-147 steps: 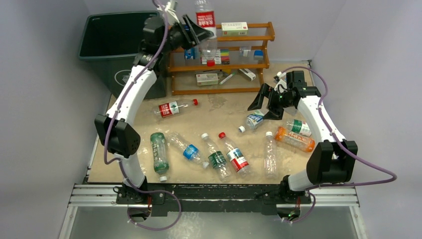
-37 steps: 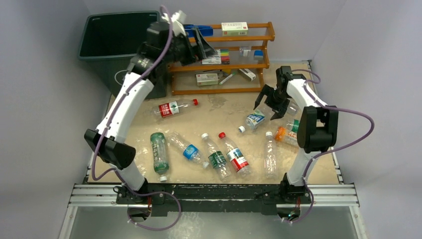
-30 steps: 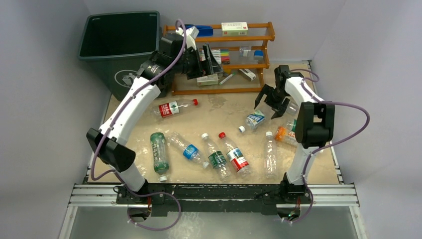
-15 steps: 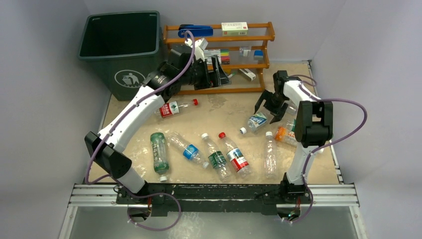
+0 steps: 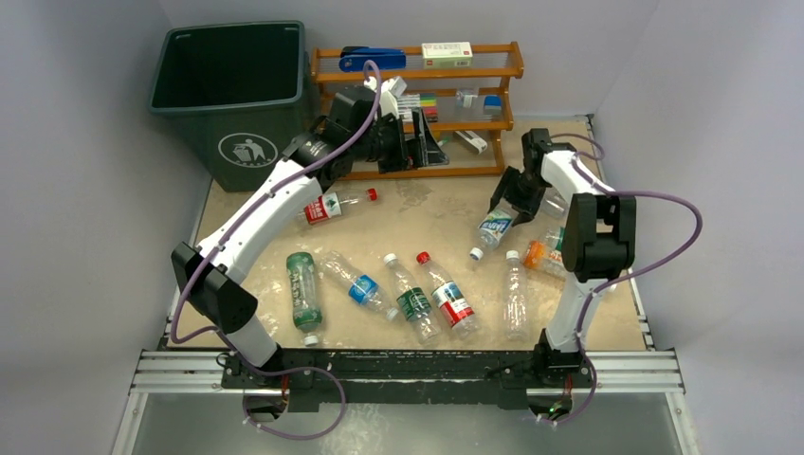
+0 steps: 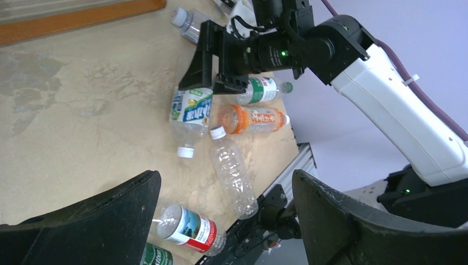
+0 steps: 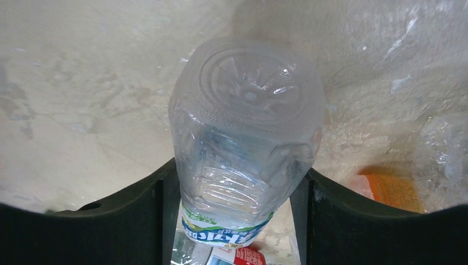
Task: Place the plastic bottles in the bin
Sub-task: Pick up the plastic bottle at the center of the board.
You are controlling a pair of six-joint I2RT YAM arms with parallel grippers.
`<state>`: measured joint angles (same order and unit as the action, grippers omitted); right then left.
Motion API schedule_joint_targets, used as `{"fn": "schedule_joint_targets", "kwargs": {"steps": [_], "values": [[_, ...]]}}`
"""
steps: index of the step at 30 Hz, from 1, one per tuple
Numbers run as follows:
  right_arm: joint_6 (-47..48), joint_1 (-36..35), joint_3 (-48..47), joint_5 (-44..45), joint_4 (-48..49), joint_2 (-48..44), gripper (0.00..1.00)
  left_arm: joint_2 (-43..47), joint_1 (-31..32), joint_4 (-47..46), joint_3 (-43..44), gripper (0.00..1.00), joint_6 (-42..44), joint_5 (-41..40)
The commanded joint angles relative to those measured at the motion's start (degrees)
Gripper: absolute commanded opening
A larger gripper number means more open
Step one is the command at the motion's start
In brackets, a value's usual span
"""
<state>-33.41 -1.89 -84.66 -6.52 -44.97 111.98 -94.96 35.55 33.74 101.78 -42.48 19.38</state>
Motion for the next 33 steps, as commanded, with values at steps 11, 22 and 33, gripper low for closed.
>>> {"fn": "schedule_joint_targets", "kwargs": {"steps": [11,22,33], "values": [[4.66,-0.49,-12.33,-6.99,0.09,-9.8,0.52,0.85,0.31,-22.33,-4.59,0.89,-10.46,11.93],[2.57,-1.17,-12.32,-28.15,12.24,-16.09,0.5,1.62,-2.09,-26.57,-6.83,0.89,-10.54,13.26],[-4.32,-4.19,-11.5,-43.52,22.29,-16.16,0.5,-0.19,-6.99,0.71,4.72,0.89,8.82,8.26]]}}
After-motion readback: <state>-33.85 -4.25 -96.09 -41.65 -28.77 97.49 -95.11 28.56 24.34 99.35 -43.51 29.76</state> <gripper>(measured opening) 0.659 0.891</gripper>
